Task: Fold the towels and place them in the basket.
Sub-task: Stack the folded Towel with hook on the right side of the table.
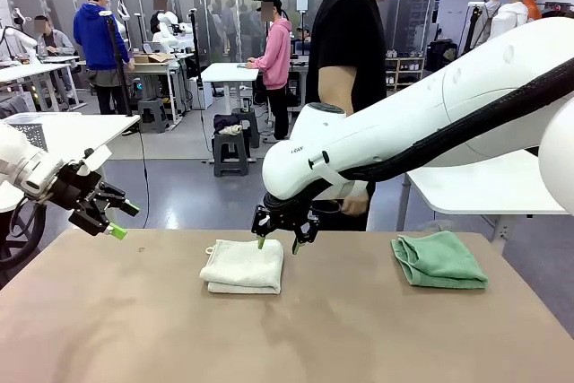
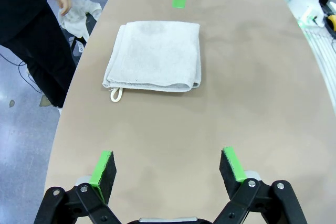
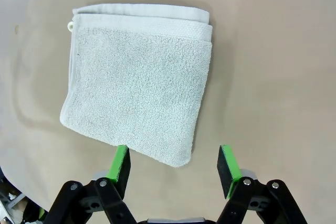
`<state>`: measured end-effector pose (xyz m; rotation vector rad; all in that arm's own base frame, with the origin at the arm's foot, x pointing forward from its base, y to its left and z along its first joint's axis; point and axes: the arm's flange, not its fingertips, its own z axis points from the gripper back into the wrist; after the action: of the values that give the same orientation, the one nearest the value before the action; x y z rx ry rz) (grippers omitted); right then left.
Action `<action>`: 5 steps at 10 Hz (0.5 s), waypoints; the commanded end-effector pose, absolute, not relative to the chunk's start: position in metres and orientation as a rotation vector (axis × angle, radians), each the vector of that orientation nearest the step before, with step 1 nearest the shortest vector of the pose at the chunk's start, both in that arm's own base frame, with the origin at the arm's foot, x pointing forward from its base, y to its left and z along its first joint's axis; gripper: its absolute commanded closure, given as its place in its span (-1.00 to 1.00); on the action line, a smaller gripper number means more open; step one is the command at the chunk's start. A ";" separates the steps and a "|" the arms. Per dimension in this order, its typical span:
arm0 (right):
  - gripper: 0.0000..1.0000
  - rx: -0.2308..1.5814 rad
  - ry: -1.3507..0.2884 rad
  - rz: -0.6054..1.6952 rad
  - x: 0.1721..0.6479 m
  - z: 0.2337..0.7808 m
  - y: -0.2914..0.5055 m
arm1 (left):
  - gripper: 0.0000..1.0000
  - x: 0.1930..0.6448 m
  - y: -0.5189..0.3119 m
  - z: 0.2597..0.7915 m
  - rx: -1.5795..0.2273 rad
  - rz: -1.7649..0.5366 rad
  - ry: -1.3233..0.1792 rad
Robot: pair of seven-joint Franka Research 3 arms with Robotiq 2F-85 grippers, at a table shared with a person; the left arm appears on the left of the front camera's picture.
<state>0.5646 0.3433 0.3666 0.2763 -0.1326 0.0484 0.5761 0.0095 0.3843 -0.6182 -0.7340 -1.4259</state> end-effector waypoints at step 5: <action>-0.67 0.289 -0.117 0.031 0.567 0.355 0.349 | -0.74 0.576 0.010 0.386 -0.617 -1.426 -0.737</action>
<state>0.5647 0.3438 0.3630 0.2750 -0.1271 0.0474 0.5761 0.0095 0.3843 -0.6181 -0.7340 -1.4259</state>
